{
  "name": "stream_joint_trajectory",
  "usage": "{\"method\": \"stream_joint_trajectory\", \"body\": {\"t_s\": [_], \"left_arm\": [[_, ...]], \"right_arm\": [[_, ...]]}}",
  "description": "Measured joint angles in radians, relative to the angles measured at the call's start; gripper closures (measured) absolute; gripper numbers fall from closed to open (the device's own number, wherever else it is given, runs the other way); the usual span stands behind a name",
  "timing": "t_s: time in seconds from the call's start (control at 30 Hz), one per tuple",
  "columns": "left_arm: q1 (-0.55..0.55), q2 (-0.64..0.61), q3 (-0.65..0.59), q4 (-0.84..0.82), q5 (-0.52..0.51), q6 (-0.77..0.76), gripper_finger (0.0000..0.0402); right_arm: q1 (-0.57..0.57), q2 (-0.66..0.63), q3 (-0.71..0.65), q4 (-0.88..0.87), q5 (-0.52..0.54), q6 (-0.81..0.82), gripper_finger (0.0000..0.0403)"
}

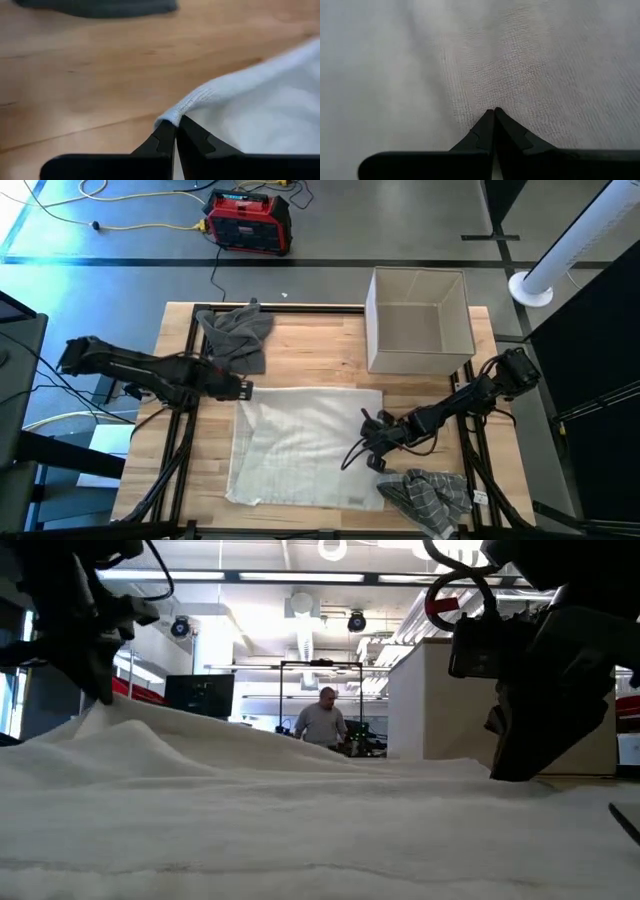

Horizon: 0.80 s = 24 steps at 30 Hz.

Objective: Fold towel
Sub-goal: Fold the white patterned towel

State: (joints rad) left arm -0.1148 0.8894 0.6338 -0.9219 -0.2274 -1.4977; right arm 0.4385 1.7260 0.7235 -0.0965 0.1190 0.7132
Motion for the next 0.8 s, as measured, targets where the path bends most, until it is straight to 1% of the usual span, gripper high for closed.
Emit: {"method": "stream_joint_trajectory", "body": {"t_s": [0.17, 0.3, 0.43, 0.57, 0.8], "left_arm": [[0.037, -0.063, 0.0, 0.063, 0.03, 0.042, 0.0401], [0.071, -0.102, 0.0, 0.03, 0.028, 0.078, 0.0401], [0.102, -0.112, 0.0, -0.019, -0.015, 0.079, 0.0401], [0.121, -0.111, 0.0, -0.016, -0.06, 0.09, 0.04], [0.123, -0.111, 0.0, 0.02, -0.05, 0.153, 0.0337]], "right_arm": [[0.0, 0.0, 0.0, 0.001, -0.019, -0.021, 0.0403], [0.001, 0.0, 0.0, 0.002, -0.034, -0.026, 0.0403], [0.0, 0.0, 0.0, 0.002, -0.036, -0.026, 0.0403], [0.0, 0.0, 0.0, 0.003, -0.04, -0.026, 0.0403], [0.001, 0.001, 0.012, -0.008, -0.051, -0.038, 0.0403]]}}
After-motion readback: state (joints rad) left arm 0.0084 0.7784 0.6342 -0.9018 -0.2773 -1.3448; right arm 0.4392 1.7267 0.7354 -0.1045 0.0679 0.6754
